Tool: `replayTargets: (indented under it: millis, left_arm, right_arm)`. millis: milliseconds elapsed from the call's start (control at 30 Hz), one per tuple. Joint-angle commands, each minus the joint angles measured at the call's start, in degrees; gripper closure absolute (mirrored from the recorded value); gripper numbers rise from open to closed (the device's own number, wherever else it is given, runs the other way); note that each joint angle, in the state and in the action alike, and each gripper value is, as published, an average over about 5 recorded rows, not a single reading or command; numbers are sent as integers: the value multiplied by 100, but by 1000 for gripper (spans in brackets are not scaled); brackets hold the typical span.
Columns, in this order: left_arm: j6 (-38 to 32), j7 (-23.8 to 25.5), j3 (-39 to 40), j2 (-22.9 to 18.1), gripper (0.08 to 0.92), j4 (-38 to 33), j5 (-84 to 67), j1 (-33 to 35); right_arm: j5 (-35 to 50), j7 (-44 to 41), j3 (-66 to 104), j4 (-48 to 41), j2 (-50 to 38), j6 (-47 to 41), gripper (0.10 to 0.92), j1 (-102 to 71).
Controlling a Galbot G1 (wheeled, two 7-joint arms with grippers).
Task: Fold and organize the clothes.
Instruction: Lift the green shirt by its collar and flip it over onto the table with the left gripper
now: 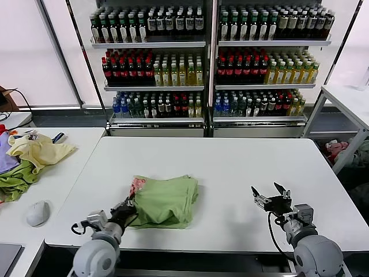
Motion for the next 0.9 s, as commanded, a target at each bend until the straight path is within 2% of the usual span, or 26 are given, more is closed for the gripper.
replayTargets:
  millis: [33,167,267,400,500,667,900]
  left_arm:
    - [350,81,-2075,1115,906,-398,-1543,39]
    - [615,110,-2641,1698,906,-457,-1963,-89]
    - [753,80,-2775,2030,906,-528,-2101,-292]
    - [839,-95,-2505,2122,906,-764,-2052,-575]
    - [804,-322,-2038,1902,906,-969,-1794,-774]
    - [861,-654,-1095,1254,906,-1202,-972,-1128]
    - [917,-428,850,256,907,-627,1311,-1196]
  right_arm:
    - [8,-14,-7,-23,13,31,203,9]
    - [24,-24,-13,-42,37,58,203,38]
    - [33,-30,-22,-30,45,71,203,48]
    - [71,-30,-10,9,20,71,203,61]
    - [109,-28,7,34,-14,68,203,80]
    - [140,-25,31,66,-50,62,203,99]
    - [144,-26,79,64,-36,65,203,117]
